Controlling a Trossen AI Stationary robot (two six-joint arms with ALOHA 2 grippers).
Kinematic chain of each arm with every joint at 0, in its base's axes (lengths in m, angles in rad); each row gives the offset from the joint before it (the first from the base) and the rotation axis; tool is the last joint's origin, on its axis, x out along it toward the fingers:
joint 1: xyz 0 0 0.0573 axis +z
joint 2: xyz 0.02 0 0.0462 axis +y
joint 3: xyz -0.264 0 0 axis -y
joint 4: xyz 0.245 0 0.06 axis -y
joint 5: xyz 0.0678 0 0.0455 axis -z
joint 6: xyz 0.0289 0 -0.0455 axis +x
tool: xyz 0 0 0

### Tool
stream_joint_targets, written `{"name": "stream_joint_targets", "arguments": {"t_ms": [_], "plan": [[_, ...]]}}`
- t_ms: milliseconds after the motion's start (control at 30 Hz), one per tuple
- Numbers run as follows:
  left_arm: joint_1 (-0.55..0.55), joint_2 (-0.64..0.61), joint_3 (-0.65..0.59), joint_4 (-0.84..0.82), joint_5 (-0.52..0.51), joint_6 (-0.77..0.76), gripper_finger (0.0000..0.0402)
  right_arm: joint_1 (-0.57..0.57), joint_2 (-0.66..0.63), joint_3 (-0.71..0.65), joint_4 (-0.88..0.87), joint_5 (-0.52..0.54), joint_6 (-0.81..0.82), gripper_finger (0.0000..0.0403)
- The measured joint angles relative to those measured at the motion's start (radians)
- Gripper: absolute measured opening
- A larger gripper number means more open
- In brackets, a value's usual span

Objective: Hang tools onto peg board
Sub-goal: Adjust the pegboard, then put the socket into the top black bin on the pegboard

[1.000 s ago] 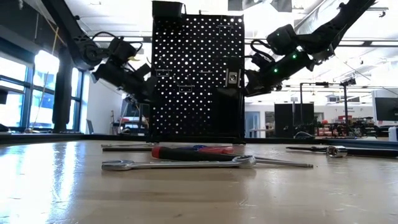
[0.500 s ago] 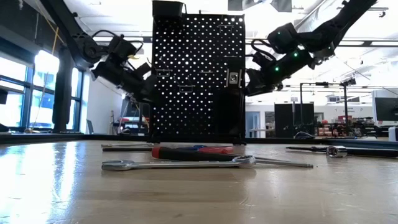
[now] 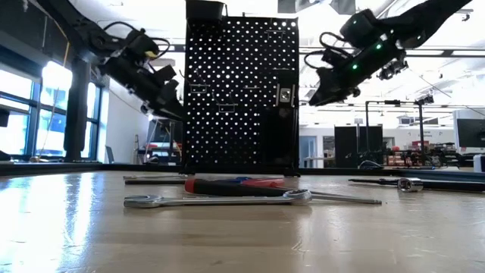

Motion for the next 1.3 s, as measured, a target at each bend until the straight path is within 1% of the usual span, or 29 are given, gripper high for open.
{"name": "stream_joint_targets", "arguments": {"t_ms": [200, 400, 500, 600, 733, 800, 867, 1067, 1167, 1300], "plan": [[-0.01, -0.117, 0.0, -0.204, 0.002, 0.014, 0.0185, 0.02, -0.135, 0.0, -0.165, 0.0, 0.034, 0.0166], [-0.068, -0.251, -0.001, -0.431, 0.004, 0.01, 0.0185, 0.097, -0.261, 0.0, -0.352, -0.002, 0.11, 0.0166], [-0.125, -0.309, -0.001, -0.524, 0.007, -0.006, 0.0185, 0.157, -0.3, 0.0, -0.449, -0.024, 0.151, 0.0166], [-0.191, -0.346, -0.001, -0.588, 0.046, -0.033, 0.0185, 0.232, -0.316, -0.002, -0.528, -0.071, 0.198, 0.0166], [-0.302, -0.359, -0.002, -0.628, 0.063, -0.08, 0.0183, 0.366, -0.316, -0.056, -0.539, -0.139, 0.272, 0.0166], [-0.362, -0.356, -0.002, -0.627, 0.063, -0.096, 0.0179, 0.443, -0.316, -0.094, -0.526, -0.139, 0.319, 0.0166], [-0.424, -0.346, -0.002, -0.611, 0.053, -0.112, 0.0176, 0.519, -0.316, -0.135, -0.512, -0.116, 0.387, 0.0166], [-0.591, -0.301, -0.002, -0.512, 0.005, -0.14, 0.0167, 0.763, -0.315, -0.236, -0.508, 0.023, 0.654, 0.0165], [-0.658, -0.257, -0.002, -0.449, -0.025, -0.147, 0.0165, 0.897, -0.314, -0.269, -0.463, 0.105, 0.785, 0.0165], [-0.728, -0.168, -0.002, -0.351, -0.028, -0.138, 0.0165, 1.058, -0.283, -0.283, -0.414, 0.239, 0.918, 0.0165]]}}
